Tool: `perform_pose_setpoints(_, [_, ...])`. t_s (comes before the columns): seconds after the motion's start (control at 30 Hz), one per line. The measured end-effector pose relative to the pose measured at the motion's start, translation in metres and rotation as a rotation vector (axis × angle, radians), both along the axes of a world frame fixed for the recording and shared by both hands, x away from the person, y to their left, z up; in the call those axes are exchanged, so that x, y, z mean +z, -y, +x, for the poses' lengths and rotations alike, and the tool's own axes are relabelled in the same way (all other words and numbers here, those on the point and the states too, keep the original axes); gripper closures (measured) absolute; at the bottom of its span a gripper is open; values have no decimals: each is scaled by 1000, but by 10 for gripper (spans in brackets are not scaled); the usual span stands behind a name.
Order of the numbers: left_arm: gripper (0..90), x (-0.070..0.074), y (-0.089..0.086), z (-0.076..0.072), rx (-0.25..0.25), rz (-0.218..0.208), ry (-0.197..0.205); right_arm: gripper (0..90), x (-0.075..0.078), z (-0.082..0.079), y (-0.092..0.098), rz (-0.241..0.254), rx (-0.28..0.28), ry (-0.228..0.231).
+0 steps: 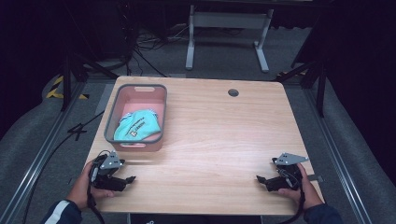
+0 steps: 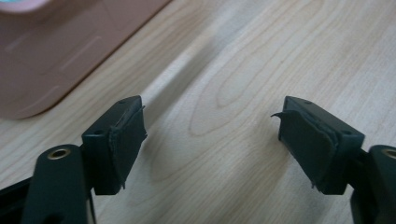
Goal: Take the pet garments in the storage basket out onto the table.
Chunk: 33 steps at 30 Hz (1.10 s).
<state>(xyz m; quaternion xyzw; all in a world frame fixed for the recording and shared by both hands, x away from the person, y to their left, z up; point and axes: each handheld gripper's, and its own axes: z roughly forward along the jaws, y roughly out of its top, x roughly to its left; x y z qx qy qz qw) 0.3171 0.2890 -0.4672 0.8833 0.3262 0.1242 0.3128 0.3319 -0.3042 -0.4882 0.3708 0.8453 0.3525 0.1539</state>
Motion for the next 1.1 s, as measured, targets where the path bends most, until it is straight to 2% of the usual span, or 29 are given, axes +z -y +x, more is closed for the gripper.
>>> perform_pose_setpoints(0.07, [199,3,-2,0,24,-7,4,6,0,0,0,0,0,0])
perform_pose_setpoints(0.2, [197,11,-3,-2,20,-30,26,6,0,0,0,0,0,0])
perform_pose_setpoints(0.3, [197,18,-2,-4,18,-21,48,6,0,0,0,0,0,0])
perform_pose_setpoints(0.4, [223,25,-2,-5,0,-35,67,6,0,0,0,0,0,0])
perform_pose_setpoints(0.43, [223,27,-2,-6,-4,-52,70,6,0,0,0,0,0,0])
perform_pose_setpoints(0.47, [223,31,-1,-6,1,-45,80,6,0,0,0,0,0,-1])
perform_pose_setpoints(0.6, [221,35,0,-6,4,-66,89,6,0,0,0,0,0,0])
perform_pose_setpoints(0.63, [221,36,0,-5,-1,-52,99,6,0,0,0,0,0,0])
perform_pose_setpoints(0.8, [221,42,-1,-6,7,-60,107,6,0,0,0,0,0,-1])
perform_pose_setpoints(0.93, [221,52,-1,-5,27,-79,130,6,0,0,0,0,0,0])
perform_pose_setpoints(1.0, [221,57,-2,-5,23,-70,140,6,0,0,0,0,0,-1])
perform_pose_setpoints(1.1, [221,65,-4,-3,23,-79,158,6,0,0,0,1,0,-1])
